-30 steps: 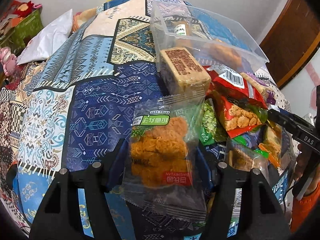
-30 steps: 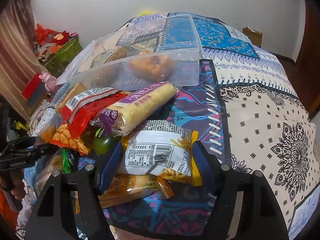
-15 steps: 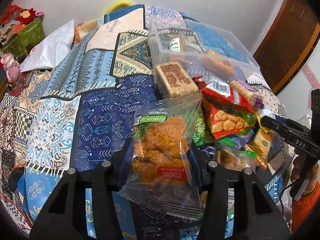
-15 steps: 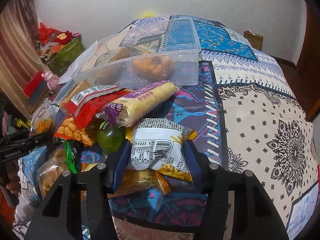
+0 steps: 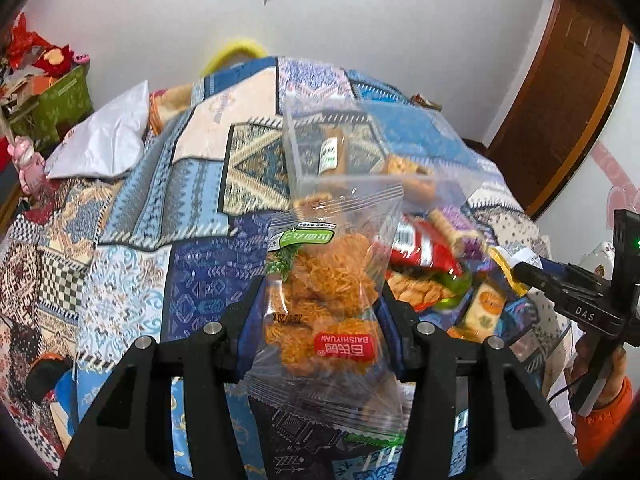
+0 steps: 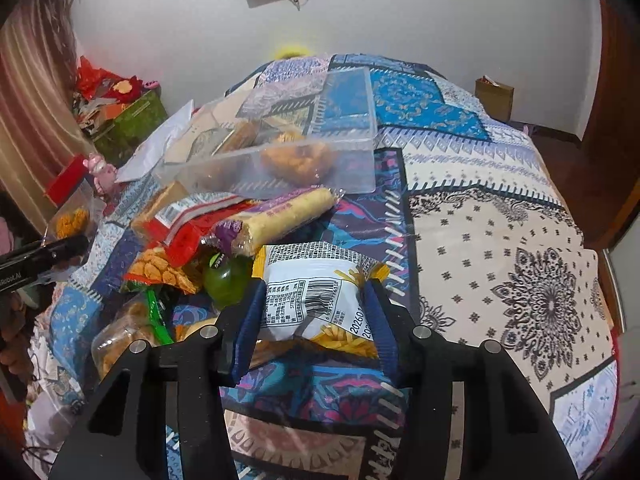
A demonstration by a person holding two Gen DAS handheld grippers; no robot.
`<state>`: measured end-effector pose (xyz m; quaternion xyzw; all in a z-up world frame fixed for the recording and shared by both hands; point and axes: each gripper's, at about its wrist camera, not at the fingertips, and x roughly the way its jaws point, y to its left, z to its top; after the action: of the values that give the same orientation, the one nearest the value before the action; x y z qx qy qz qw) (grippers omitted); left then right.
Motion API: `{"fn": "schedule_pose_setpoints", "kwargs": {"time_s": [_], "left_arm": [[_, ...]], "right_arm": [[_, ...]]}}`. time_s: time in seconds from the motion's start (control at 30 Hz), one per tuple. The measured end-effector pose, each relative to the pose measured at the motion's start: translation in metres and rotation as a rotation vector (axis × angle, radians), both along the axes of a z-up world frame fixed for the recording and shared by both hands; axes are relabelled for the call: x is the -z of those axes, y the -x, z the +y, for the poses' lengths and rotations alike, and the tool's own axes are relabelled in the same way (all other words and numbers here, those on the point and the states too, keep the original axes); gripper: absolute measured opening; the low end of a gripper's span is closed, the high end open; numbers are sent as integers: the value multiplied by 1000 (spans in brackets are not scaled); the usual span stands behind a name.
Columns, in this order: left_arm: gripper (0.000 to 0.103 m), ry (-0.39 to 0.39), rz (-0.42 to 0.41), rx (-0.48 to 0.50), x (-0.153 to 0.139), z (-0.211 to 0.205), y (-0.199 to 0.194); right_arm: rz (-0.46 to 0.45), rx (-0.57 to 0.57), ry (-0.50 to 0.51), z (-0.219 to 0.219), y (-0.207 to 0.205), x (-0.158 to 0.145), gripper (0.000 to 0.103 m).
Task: Organize snacks
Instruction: 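Carry both snacks into the clear box and open both tools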
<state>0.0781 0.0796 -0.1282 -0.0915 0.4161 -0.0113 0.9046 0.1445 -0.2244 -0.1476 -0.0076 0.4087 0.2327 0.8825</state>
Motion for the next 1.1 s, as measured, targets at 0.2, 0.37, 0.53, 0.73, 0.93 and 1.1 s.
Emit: {"fn": "schedule_pose_setpoints", "kwargs": {"time_s": [0.2,0.37,0.53,0.73,0.93,1.1], "left_arm": [[51,-1,-44,7,-17,-4,-13],[51,3,-80,18,-30,-9,-28],[51,-2,-111,29,-41,-14,-48],[51,10,-130,44,-46,-19,-80],[51,25,-131,66,-45,-29,-117],[51,25,-116,78,-35,-39,-147]], "right_arm": [[-57,12,-43,-3,-1,-26,47],[-105,3,-74,4,-10,-46,47],[-143,-10,-92,17,-26,-58,47],[-165,-13,-106,31,-50,-62,47],[-166,-6,-106,40,-80,-58,47],[-152,-10,-84,47,-100,-48,47]]}}
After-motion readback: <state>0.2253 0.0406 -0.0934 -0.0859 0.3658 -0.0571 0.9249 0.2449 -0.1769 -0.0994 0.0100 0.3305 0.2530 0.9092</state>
